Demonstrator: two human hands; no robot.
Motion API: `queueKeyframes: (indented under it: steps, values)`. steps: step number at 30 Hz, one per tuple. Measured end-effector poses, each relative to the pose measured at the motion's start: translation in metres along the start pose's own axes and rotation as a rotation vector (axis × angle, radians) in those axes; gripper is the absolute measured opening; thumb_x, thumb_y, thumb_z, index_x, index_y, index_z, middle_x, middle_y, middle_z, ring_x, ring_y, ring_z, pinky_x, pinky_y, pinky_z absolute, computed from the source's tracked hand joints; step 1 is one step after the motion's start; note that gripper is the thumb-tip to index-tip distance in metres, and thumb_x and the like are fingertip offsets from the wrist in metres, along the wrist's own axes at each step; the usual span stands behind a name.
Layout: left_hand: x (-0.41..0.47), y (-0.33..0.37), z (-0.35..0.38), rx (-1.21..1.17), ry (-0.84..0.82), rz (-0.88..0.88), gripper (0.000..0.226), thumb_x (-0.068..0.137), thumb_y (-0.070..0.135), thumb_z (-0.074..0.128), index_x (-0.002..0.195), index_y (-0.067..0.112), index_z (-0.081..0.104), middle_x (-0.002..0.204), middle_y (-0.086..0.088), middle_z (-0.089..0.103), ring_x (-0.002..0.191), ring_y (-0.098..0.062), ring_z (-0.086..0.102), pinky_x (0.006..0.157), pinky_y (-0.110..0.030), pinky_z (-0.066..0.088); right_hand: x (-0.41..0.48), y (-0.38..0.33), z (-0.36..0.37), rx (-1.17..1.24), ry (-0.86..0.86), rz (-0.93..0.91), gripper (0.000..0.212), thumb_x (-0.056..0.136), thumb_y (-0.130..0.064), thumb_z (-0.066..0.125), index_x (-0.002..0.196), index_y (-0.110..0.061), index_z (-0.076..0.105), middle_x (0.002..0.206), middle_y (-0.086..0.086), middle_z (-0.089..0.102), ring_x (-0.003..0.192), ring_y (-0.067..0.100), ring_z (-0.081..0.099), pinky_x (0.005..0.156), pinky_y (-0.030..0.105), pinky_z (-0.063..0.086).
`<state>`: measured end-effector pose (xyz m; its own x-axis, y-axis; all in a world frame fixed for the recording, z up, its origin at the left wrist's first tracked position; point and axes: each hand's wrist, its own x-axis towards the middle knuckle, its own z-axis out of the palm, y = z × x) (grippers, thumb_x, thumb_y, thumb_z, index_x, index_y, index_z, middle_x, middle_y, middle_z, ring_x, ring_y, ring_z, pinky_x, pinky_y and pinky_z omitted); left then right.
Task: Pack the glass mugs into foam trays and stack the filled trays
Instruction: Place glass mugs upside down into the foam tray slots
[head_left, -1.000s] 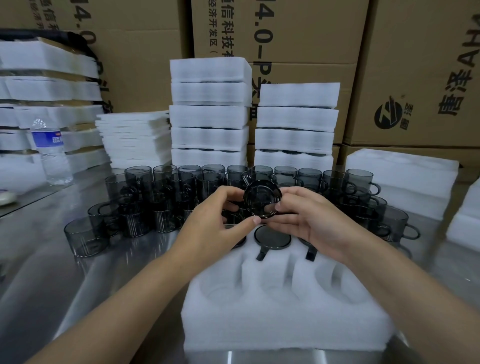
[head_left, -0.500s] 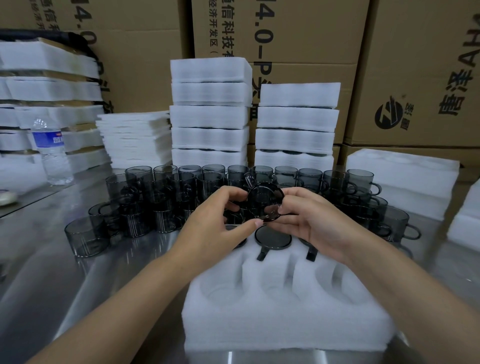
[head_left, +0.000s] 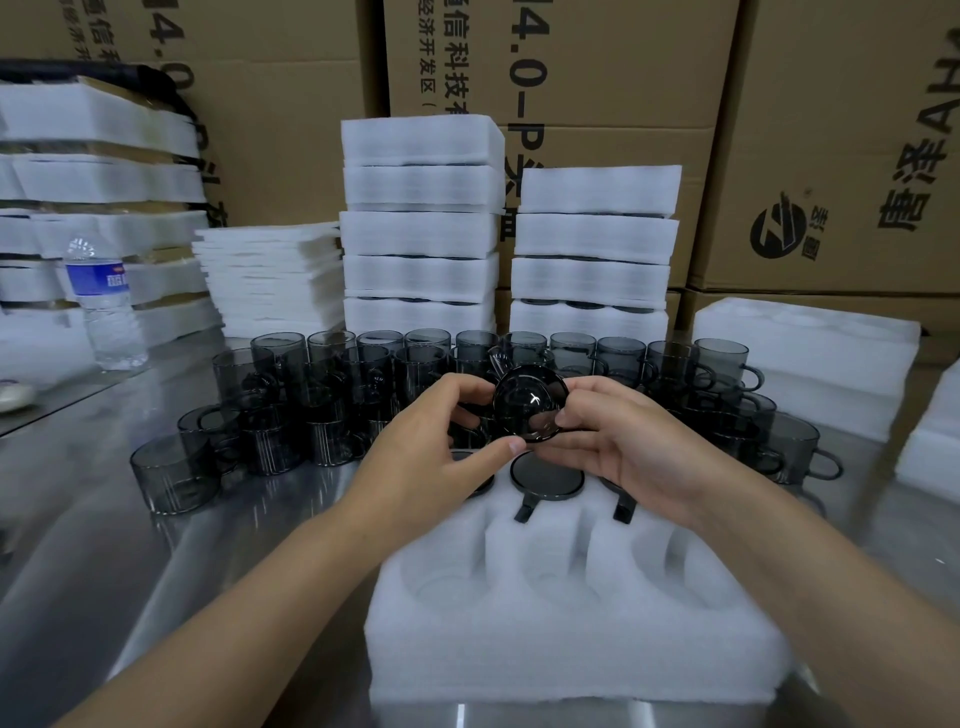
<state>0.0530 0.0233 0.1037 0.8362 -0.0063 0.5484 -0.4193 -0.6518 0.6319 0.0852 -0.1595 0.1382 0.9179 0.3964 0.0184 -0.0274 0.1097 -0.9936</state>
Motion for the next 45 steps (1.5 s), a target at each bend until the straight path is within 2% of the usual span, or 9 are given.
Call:
queueKeyframes:
  steps: [17,27,32,34,36,38,39,42,45]
  values:
    - [0.0,-0.001,0.0,-0.008,0.01,-0.009,0.049,0.07,0.057,0.061,0.113,0.037,0.053,0.103,0.025,0.058,0.096,0.007,0.053,0.07,-0.008,0.042,0.0,-0.001,0.001,0.01,-0.008,0.009,0.034,0.09,0.001,0.047,0.124,0.006,0.049,0.117,0.022,0.064,0.099,0.035,0.068,0.09,0.037,0.054]
    - [-0.001,-0.002,0.0,-0.004,0.007,-0.006,0.043,0.076,0.05,0.065,0.115,0.037,0.053,0.1,0.026,0.058,0.094,0.007,0.052,0.071,-0.007,0.042,0.001,0.0,-0.001,0.011,-0.019,0.007,0.036,0.089,0.002,0.046,0.124,0.007,0.049,0.12,0.024,0.062,0.1,0.036,0.067,0.093,0.039,0.053]
    - [-0.002,-0.002,-0.001,-0.007,0.004,-0.006,0.044,0.075,0.053,0.061,0.116,0.038,0.053,0.106,0.026,0.058,0.097,0.007,0.053,0.071,-0.009,0.042,0.002,0.002,-0.003,0.012,-0.021,0.006,0.035,0.088,0.001,0.046,0.122,0.009,0.05,0.122,0.026,0.06,0.097,0.035,0.068,0.087,0.035,0.056]
    - [-0.001,-0.002,-0.001,-0.015,0.004,-0.001,0.044,0.075,0.053,0.06,0.116,0.039,0.053,0.107,0.026,0.058,0.098,0.007,0.052,0.072,-0.007,0.042,0.002,0.003,-0.003,0.005,-0.025,0.0,0.036,0.088,0.001,0.046,0.124,0.006,0.05,0.122,0.025,0.061,0.096,0.035,0.069,0.085,0.035,0.057]
    - [-0.001,-0.003,0.0,-0.035,-0.003,0.006,0.04,0.08,0.045,0.063,0.118,0.038,0.054,0.11,0.025,0.059,0.098,0.007,0.053,0.072,-0.007,0.042,0.002,0.003,-0.003,-0.009,-0.039,-0.027,0.042,0.089,0.0,0.046,0.129,-0.01,0.05,0.117,0.02,0.063,0.093,0.032,0.07,0.081,0.033,0.058]
    - [0.001,-0.002,-0.002,-0.1,-0.02,0.009,0.035,0.086,0.033,0.064,0.118,0.042,0.053,0.113,0.023,0.061,0.099,0.006,0.057,0.077,-0.012,0.044,0.002,0.003,-0.002,-0.056,-0.074,-0.094,0.051,0.09,-0.001,0.047,0.132,-0.03,0.048,0.111,0.014,0.066,0.093,0.029,0.071,0.08,0.03,0.058]
    - [0.002,-0.001,-0.004,-0.162,-0.029,0.007,0.034,0.088,0.028,0.064,0.117,0.043,0.054,0.114,0.022,0.062,0.1,0.005,0.059,0.083,-0.016,0.045,0.001,0.003,-0.001,-0.089,-0.099,-0.135,0.053,0.091,-0.001,0.049,0.131,-0.035,0.049,0.112,0.013,0.067,0.094,0.027,0.07,0.08,0.029,0.057]
    - [0.007,0.005,-0.017,-0.399,-0.04,-0.006,0.031,0.09,0.017,0.063,0.115,0.035,0.061,0.116,0.008,0.067,0.104,-0.008,0.065,0.092,-0.023,0.049,-0.005,-0.003,0.001,-0.141,-0.16,-0.23,0.046,0.087,-0.013,0.065,0.124,-0.037,0.054,0.11,0.013,0.068,0.096,0.025,0.07,0.081,0.028,0.057]
    - [0.011,0.012,-0.035,-0.581,-0.11,-0.057,0.024,0.092,0.023,0.054,0.109,0.028,0.071,0.108,-0.003,0.072,0.095,-0.019,0.07,0.087,-0.024,0.053,-0.013,-0.012,0.004,-0.239,-0.187,-0.279,0.052,0.072,-0.033,0.07,0.121,-0.029,0.052,0.1,0.011,0.073,0.091,0.023,0.071,0.079,0.029,0.058]
